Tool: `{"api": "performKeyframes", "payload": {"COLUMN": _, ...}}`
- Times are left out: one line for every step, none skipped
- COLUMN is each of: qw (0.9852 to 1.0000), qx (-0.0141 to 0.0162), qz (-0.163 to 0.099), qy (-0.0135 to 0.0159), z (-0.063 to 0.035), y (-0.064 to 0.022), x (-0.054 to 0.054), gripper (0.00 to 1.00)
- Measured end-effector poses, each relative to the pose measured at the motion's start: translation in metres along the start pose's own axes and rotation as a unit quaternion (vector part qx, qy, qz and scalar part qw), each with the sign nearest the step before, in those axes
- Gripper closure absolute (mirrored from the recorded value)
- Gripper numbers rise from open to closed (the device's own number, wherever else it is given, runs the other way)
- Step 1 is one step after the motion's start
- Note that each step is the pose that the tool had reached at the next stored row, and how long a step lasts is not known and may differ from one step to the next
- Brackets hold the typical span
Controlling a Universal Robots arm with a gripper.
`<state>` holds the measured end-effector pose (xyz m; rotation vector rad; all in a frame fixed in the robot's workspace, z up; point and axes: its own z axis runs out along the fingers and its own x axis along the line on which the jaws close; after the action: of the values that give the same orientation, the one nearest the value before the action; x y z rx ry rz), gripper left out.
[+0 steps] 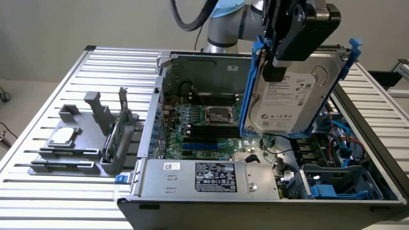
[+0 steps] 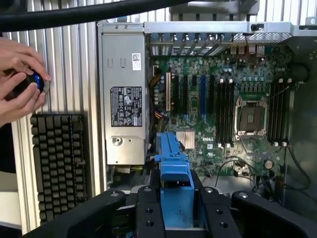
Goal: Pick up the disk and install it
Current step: 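Pick up the disk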
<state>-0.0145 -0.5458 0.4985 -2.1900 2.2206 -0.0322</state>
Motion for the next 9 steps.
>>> {"api": "performKeyframes", "payload": {"qw": 1.0, "qx": 0.0, "qz": 0.0, "qy": 0.0, "z": 0.0006, "y": -0.0037, "x": 0.002, "gripper": 0.67}}
{"api": "performKeyframes", "payload": {"qw": 1.0, "qx": 0.0, "qz": 0.0, "qy": 0.0, "z": 0.0015, "y": -0.0073, "x": 0.004, "gripper": 0.67}}
{"api": "performKeyframes", "payload": {"qw": 1.0, "qx": 0.0, "qz": 0.0, "qy": 0.0, "z": 0.0024, "y": -0.0112, "x": 0.006, "gripper": 0.67}}
{"api": "performKeyframes", "payload": {"qw": 1.0, "qx": 0.0, "qz": 0.0, "qy": 0.0, "z": 0.0033, "y": -0.0149, "x": 0.008, "gripper": 0.67}}
{"api": "performKeyframes", "payload": {"qw": 1.0, "qx": 0.0, "qz": 0.0, "qy": 0.0, "z": 0.0044, "y": -0.0186, "x": 0.01, "gripper": 0.67}}
{"api": "performKeyframes", "payload": {"qw": 1.0, "qx": 0.0, "qz": 0.0, "qy": 0.0, "z": 0.0055, "y": -0.0221, "x": 0.012, "gripper": 0.67}}
{"api": "performKeyframes", "payload": {"qw": 1.0, "qx": 0.0, "qz": 0.0, "qy": 0.0, "z": 0.0067, "y": -0.0256, "x": 0.014, "gripper": 0.67}}
{"api": "performKeyframes", "payload": {"qw": 1.0, "qx": 0.0, "qz": 0.0, "qy": 0.0, "z": 0.008, "y": -0.0293, "x": 0.017, "gripper": 0.67}}
{"api": "performKeyframes", "payload": {"qw": 1.0, "qx": 0.0, "qz": 0.0, "qy": 0.0, "z": 0.0093, "y": -0.0329, "x": 0.019, "gripper": 0.67}}
